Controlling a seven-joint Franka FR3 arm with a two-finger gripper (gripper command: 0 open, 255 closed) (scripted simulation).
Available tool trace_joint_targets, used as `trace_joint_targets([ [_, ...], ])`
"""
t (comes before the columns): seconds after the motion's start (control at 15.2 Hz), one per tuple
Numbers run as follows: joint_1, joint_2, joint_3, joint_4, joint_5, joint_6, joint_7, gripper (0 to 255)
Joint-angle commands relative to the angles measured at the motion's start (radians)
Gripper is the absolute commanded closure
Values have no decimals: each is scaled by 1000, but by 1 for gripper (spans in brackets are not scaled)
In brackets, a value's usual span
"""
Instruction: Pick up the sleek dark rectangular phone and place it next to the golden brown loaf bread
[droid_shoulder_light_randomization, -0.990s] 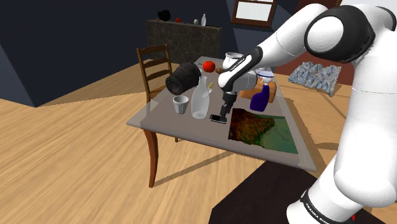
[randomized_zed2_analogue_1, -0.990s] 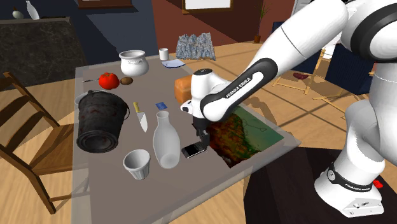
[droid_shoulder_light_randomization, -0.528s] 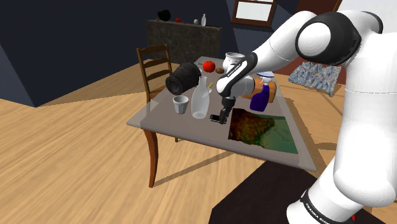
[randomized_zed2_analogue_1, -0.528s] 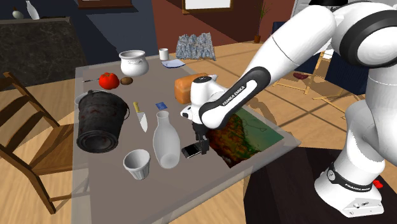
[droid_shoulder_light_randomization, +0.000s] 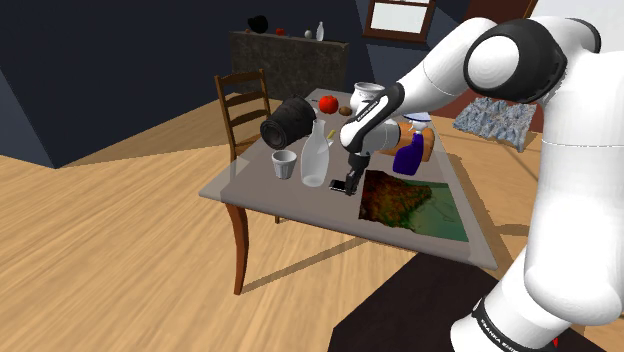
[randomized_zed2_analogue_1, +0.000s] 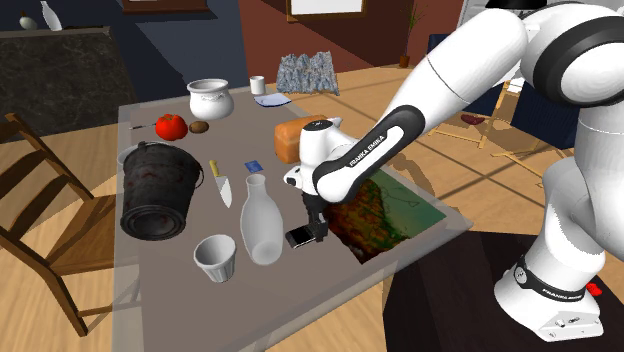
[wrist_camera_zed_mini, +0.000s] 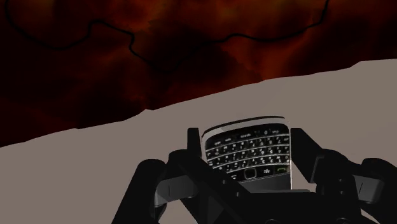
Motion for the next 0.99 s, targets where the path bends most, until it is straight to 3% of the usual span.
trace_joint_targets([
  [0.0, 0, 0, 0, 0, 0, 0, 0, 255],
  [0.46, 0, 0, 0, 0, 0, 0, 0, 255],
  [0.92, 14, -73, -19, 6, -35, -75, 25, 255],
])
